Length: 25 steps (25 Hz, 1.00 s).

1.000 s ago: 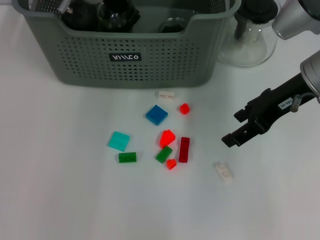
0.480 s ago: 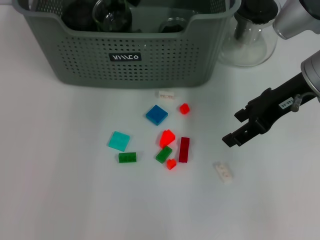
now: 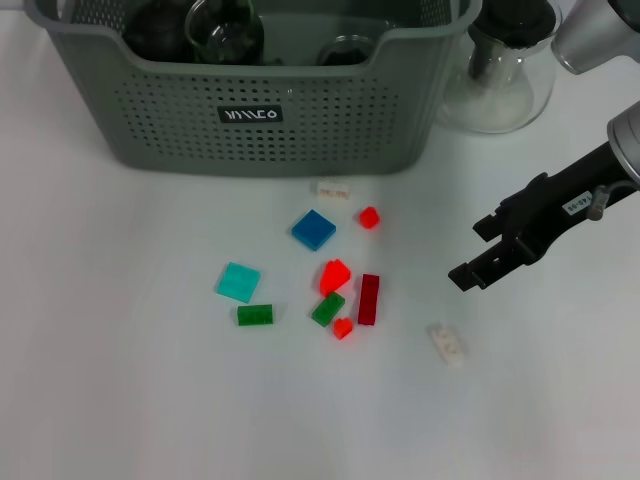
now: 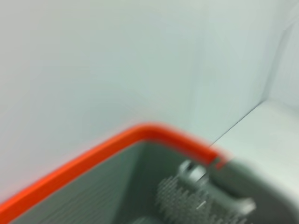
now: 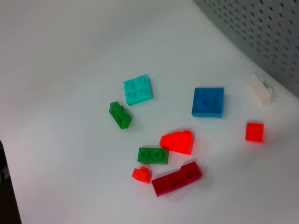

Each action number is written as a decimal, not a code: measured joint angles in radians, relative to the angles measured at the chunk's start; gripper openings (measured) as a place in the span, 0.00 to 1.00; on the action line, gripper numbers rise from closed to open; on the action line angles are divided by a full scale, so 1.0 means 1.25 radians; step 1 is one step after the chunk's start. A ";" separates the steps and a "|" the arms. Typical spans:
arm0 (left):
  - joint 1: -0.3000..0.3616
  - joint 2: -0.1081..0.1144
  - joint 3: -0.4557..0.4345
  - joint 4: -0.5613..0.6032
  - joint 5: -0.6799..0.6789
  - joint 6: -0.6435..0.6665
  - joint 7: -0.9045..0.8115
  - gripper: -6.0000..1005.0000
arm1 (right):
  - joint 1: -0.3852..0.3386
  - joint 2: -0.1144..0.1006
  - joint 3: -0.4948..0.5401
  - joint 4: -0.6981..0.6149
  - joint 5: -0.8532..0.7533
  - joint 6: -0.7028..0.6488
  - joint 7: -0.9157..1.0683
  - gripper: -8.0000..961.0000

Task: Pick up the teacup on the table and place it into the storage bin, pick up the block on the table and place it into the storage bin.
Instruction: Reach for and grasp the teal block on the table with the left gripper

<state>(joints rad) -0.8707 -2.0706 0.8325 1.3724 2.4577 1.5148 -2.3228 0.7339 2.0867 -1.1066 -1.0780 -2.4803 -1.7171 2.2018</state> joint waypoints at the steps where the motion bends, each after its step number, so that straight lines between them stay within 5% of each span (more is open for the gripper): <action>1: 0.007 0.008 -0.033 0.004 -0.047 0.030 0.021 0.80 | -0.001 -0.001 0.000 0.000 0.000 0.000 0.000 0.93; 5: 0.068 0.032 -0.133 0.005 -0.275 0.152 0.128 0.82 | -0.005 -0.003 0.006 0.000 0.000 -0.001 0.001 0.93; 9: 0.155 0.037 -0.142 0.030 -0.400 0.231 0.200 0.83 | -0.006 -0.004 0.027 0.000 0.000 -0.001 0.002 0.93; 17: 0.273 0.021 -0.015 0.110 -0.343 0.346 0.274 0.84 | 0.002 0.001 0.036 0.000 0.000 0.004 0.014 0.93; 21: 0.328 -0.012 0.067 0.160 -0.255 0.345 0.335 0.84 | 0.006 0.001 0.036 0.000 0.001 0.007 0.020 0.93; 25: 0.326 -0.041 0.135 0.170 -0.137 0.325 0.342 0.83 | 0.008 0.003 0.036 0.003 -0.001 0.010 0.023 0.93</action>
<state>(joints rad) -0.4635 -2.1224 1.0017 1.5850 2.2865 1.9213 -1.8947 0.7441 2.0899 -1.0615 -1.0739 -2.4809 -1.7047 2.2310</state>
